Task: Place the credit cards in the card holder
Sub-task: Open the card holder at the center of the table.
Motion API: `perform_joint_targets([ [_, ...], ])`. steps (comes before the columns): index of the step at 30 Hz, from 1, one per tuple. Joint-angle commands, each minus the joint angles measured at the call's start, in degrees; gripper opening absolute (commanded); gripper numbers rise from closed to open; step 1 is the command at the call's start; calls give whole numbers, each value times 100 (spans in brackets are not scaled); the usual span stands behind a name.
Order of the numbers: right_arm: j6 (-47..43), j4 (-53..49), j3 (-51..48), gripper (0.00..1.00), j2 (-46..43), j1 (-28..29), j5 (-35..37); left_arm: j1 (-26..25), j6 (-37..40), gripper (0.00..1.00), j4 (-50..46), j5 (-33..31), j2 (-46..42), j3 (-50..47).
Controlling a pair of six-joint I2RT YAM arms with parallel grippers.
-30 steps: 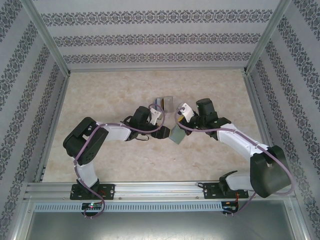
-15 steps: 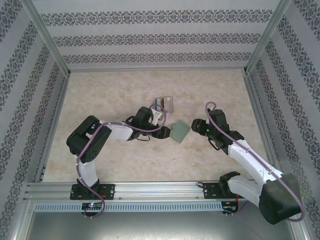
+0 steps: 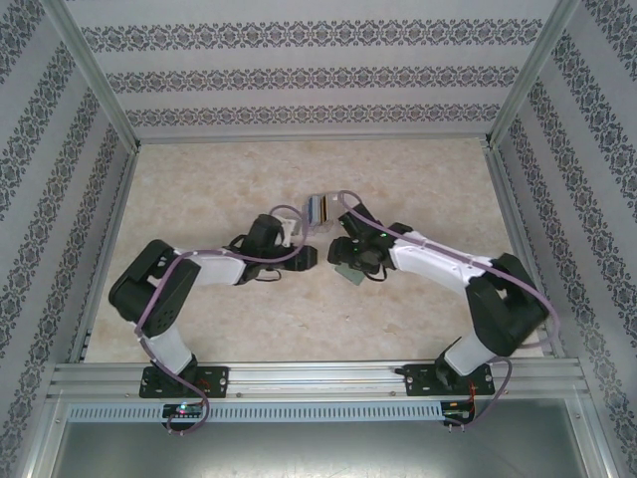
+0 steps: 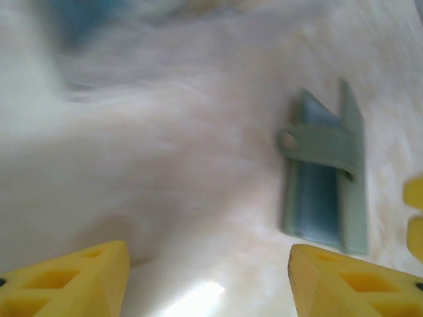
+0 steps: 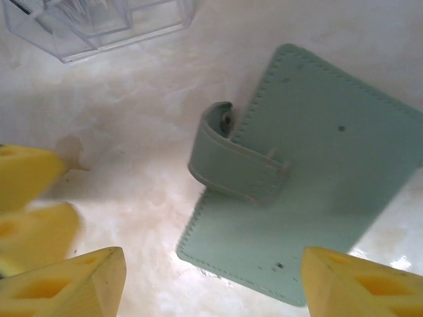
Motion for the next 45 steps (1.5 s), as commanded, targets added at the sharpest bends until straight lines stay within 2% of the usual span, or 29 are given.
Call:
perform_joint_targets([
  [1,341,-1175,565,72,547,227,945,376,-534,65,50,-799,-247,-329],
  [4,517,-1747,988,73,1004,419,1572,531,-638,64,-31,-783,-239,-349],
  [10,483,-1994,1313,73,1545,490,1753,533,-633,64,-106,-880,-351,-357],
  [15,446,-2210,1411,70,1639,504,2097,533,-635,65,-155,-868,-349,-347],
  [20,161,-2116,1244,56,1483,384,2161,532,-618,66,-156,-820,-384,-334],
  [24,-196,-1748,973,41,1266,216,1927,531,-629,67,-118,-722,-367,-323],
  [26,-409,-1668,895,37,1202,130,1821,532,-662,67,-68,-695,-324,-341],
  [28,-619,-1497,794,35,1123,52,1663,532,-675,67,-77,-633,-258,-296],
  [35,-1549,-950,545,15,698,-118,903,533,-692,67,-6,-433,-104,-222],
  [37,-1857,-751,498,9,494,-162,443,528,-685,67,82,-403,-124,-245],
  [40,-2158,-274,322,7,164,-174,-347,532,-673,67,73,-446,-172,-276],
  [45,-1886,891,-83,7,-76,-231,-1845,533,-635,68,77,-551,-266,-329],
])
